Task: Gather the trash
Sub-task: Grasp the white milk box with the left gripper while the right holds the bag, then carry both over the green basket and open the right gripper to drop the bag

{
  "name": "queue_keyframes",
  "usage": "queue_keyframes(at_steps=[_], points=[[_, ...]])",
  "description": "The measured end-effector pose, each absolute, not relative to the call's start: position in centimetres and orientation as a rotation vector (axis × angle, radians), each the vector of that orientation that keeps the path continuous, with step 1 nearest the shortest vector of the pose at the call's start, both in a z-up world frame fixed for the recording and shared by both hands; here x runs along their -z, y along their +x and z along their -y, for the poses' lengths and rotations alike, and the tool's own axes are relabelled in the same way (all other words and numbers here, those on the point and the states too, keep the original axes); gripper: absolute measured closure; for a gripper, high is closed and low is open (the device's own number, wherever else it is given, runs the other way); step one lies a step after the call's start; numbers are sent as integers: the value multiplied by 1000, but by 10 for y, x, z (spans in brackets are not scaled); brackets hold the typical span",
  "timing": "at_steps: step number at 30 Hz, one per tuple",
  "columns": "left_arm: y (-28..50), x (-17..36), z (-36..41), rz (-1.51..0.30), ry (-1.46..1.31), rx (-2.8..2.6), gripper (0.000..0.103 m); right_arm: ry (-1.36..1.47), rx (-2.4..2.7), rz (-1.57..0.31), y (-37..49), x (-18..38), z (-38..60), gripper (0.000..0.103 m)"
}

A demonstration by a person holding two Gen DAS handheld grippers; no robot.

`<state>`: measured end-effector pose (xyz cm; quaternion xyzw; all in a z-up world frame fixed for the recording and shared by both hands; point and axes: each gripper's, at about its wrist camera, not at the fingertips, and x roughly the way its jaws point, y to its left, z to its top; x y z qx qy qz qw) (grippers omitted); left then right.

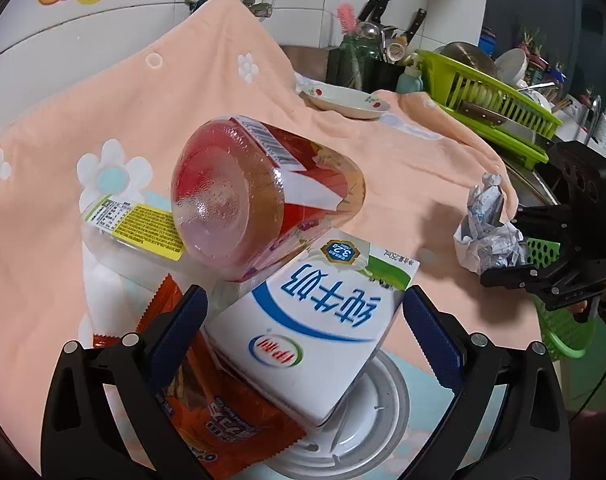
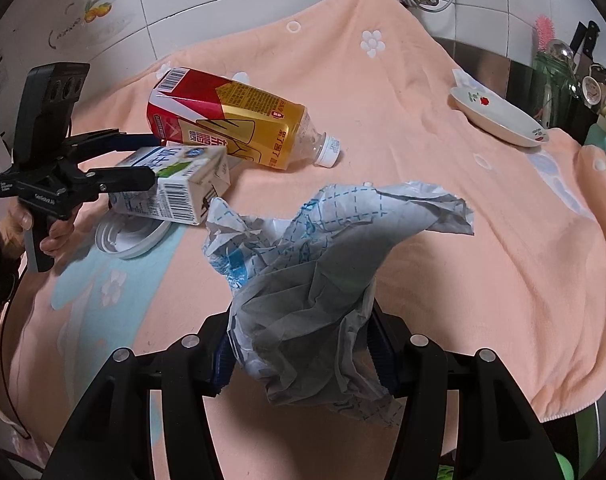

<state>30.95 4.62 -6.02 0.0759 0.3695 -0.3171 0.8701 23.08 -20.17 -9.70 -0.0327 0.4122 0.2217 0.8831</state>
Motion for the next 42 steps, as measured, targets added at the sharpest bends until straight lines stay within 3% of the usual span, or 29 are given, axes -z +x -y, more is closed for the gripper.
queue_keyframes(at_steps=[8, 12, 20, 27, 42], points=[[297, 66, -38, -786, 170, 719, 7, -57, -460, -857, 228, 98, 203, 49], [291, 66, -35, -773, 177, 710, 16, -53, -459, -858, 226, 98, 203, 49], [293, 73, -31, -788, 141, 659, 18, -33, -462, -851, 217, 96, 206, 49], [279, 73, -17, -779, 169, 605, 29, -6, -458, -845, 204, 94, 210, 49], [217, 52, -10, -720, 84, 492, 32, 31, -427, -784, 150, 73, 229, 52]])
